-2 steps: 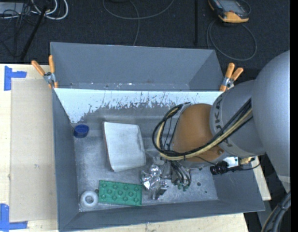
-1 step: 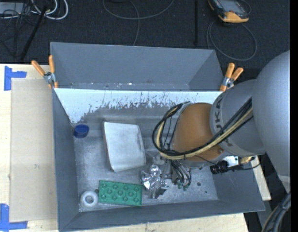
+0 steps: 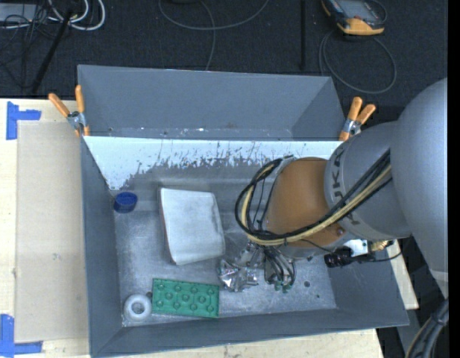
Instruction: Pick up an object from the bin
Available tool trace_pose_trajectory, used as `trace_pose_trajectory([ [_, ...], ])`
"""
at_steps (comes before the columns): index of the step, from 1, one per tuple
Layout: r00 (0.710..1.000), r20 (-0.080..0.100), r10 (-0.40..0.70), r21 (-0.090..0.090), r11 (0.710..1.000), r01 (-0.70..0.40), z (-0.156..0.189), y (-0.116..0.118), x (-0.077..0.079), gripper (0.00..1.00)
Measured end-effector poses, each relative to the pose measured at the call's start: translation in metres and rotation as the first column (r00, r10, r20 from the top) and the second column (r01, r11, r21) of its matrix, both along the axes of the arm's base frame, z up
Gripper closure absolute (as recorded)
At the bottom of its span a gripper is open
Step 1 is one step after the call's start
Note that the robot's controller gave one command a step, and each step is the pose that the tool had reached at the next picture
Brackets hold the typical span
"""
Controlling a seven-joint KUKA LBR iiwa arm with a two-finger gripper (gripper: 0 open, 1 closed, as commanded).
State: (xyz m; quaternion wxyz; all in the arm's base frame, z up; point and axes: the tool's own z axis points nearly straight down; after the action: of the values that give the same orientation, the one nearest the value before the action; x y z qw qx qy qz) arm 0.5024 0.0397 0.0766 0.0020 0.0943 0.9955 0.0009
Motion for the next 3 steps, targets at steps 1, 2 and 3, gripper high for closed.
trace_pose_trajectory([
  [1, 1.000, -0.004, 0.005, -0.001, 1.000, -0.005, 0.019, 0.000, 0.000, 1.00],
  [2, 1.000, -0.003, 0.010, -0.001, 1.000, -0.010, 0.048, -0.001, 0.001, 1.00],
  [3, 1.000, -0.004, 0.015, -0.001, 1.000, -0.015, 0.060, -0.001, 0.001, 1.00],
])
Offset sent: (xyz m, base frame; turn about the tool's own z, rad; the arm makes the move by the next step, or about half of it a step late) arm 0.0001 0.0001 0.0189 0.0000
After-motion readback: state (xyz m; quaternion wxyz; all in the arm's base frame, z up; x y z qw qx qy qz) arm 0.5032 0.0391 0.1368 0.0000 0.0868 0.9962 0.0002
